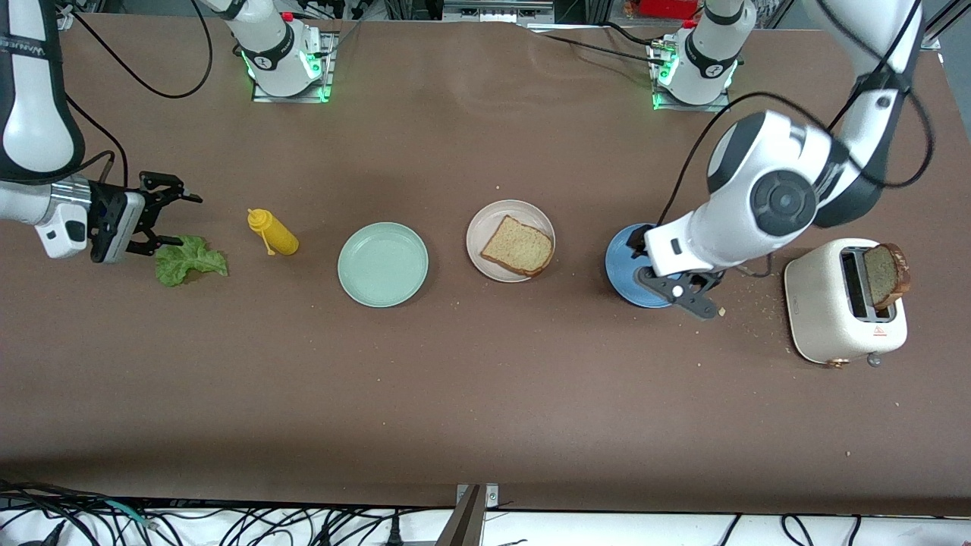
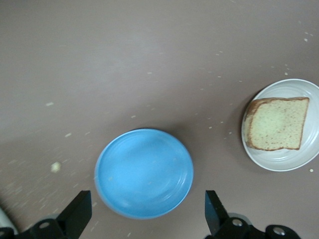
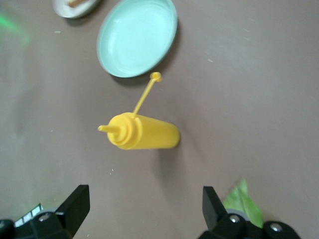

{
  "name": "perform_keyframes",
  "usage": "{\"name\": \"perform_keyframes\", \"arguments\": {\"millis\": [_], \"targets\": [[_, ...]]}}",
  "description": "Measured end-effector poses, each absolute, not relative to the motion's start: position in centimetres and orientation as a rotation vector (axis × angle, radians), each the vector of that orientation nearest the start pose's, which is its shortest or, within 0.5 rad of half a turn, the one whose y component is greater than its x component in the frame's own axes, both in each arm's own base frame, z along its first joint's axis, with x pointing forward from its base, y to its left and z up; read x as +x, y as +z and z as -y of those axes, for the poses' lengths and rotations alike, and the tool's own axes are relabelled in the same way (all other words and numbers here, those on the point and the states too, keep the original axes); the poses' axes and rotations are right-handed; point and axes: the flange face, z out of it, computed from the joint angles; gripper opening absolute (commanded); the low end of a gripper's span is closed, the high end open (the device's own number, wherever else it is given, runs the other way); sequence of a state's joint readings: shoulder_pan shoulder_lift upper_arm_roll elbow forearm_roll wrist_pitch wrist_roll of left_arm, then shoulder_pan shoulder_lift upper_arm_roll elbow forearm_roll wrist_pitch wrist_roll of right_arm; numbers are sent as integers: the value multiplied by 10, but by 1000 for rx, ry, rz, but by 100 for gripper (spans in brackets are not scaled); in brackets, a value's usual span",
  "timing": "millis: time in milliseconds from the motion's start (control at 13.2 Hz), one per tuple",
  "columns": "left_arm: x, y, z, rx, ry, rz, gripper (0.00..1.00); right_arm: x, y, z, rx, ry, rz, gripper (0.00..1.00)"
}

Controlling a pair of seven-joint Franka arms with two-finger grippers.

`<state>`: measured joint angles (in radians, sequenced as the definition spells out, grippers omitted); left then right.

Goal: Make sandwich in beige plate with both arms
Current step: 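Withdraw the left gripper while the right gripper reaches the yellow bottle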

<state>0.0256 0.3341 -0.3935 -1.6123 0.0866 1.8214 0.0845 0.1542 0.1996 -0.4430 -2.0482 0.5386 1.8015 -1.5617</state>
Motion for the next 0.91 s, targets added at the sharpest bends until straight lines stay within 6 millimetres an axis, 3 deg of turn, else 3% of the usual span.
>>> {"name": "perform_keyframes", "arguments": {"millis": [227,530,681,908], "targets": [[608,504,159,-3040,63,-588,100,501,285,123,-2039,-279,1336,100],[598,561,77,-3120,-24,-304,100,484,228,141,-1872,-433,1346,100],[581,576,61,-3151,-42,-169,100,479,203,139,-1810,-489,1360,100],[557,587,64,-3144,-25,-117,100,477,178,131,-1742,-564,1371,100]]}}
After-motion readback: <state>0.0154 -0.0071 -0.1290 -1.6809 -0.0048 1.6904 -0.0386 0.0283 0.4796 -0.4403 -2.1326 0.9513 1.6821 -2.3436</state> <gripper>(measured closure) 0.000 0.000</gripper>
